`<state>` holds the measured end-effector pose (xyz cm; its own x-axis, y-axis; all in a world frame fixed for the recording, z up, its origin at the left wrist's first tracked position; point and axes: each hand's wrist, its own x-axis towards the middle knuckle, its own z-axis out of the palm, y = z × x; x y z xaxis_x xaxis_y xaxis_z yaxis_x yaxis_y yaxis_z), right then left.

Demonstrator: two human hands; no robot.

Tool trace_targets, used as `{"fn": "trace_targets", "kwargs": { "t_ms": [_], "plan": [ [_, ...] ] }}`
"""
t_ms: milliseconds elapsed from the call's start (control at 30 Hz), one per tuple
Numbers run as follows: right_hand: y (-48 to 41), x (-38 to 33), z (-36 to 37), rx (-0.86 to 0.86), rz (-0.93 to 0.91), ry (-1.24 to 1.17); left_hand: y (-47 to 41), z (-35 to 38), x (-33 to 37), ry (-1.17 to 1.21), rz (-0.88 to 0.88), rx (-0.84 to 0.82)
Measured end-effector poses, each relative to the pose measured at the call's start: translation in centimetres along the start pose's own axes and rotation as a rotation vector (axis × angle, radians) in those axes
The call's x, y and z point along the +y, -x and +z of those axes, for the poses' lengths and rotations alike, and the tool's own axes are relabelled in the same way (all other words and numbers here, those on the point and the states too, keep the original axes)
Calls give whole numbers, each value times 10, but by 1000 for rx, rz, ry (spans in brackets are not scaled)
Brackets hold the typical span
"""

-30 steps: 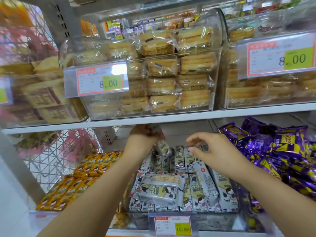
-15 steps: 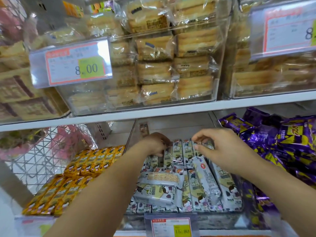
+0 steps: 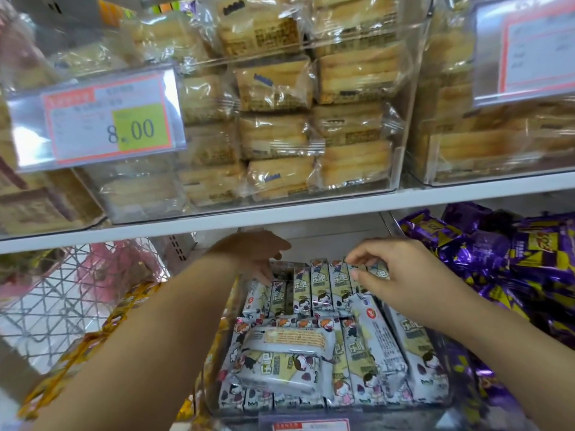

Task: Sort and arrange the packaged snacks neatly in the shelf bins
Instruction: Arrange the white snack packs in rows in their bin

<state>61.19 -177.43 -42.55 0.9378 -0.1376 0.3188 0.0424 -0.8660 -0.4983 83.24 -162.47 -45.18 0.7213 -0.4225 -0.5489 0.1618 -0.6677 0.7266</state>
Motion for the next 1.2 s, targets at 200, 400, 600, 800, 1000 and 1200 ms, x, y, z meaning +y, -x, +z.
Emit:
{"fn": "trace_targets", "kwargs": {
  "t_ms": [200, 400, 600, 800, 1000, 1200],
  "plan": [
    [0, 2, 1, -18, 5, -2, -10, 17, -3, 12, 0, -26],
    [2, 2, -1, -19, 11, 0, -11, 23, -1, 7, 65, -27],
    [5, 2, 0, -34, 5, -6, -4, 32, -6, -503, 181, 115],
    [7, 3, -3, -27, -6, -27, -2, 40, -5, -872, 222, 117],
    [12, 8, -5, -24, -14, -42, 3, 40, -9, -680, 191, 156],
    [14, 12, -5, -29, -26, -23, 6, 43, -24, -208, 272, 258]
  ]
}}
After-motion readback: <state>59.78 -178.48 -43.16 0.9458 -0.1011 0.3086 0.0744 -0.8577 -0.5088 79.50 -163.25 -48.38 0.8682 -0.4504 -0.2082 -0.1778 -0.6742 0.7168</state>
